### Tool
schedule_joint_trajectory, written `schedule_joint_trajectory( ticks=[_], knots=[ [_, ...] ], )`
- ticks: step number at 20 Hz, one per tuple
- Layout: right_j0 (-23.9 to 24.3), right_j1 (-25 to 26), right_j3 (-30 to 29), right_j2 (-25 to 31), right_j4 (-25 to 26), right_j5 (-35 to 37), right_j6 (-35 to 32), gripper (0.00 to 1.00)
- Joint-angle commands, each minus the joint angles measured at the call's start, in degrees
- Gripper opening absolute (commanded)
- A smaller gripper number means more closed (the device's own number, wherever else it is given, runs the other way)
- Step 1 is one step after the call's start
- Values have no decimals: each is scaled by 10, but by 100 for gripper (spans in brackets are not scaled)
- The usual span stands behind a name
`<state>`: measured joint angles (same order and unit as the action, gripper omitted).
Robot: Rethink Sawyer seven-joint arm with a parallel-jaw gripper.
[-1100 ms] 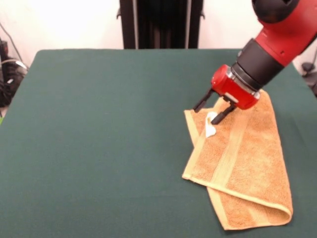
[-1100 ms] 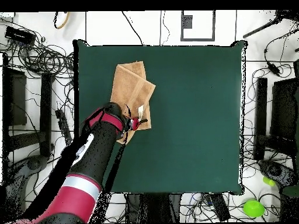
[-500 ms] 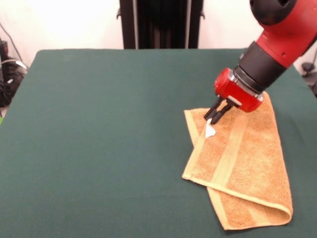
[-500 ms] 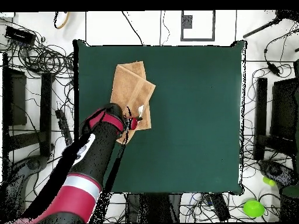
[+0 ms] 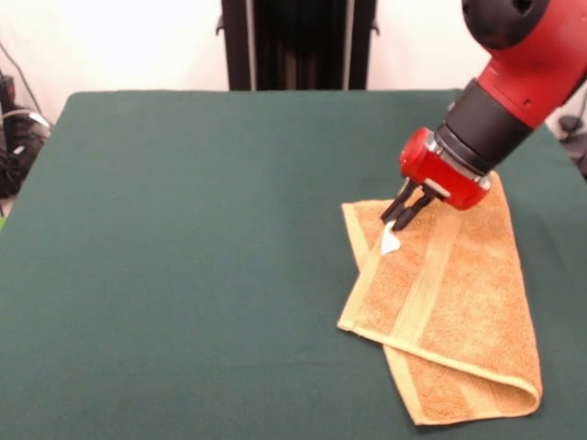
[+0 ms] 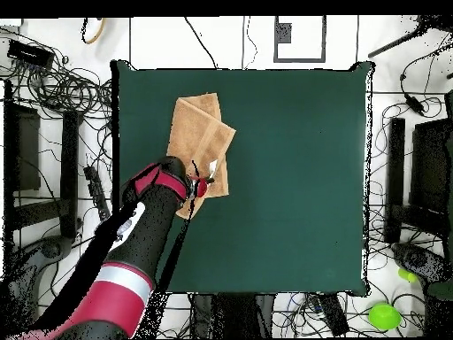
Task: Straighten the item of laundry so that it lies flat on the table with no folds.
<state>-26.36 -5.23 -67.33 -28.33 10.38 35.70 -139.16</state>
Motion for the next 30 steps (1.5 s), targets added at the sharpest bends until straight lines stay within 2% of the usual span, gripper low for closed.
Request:
schedule_joint_trajectory(
  ticks=[1,8,13,24,30],
  knots=[
    [-31,41,64,56,-75,97,-137,0],
    [-35,89,190,54,-119,209,-170,0],
    [-33,113,253,55,-139,260,-185,0],
    [-32,137,323,50,-162,304,-184,0],
    [-34,132,344,39,-145,376,-123,0]
  ],
)
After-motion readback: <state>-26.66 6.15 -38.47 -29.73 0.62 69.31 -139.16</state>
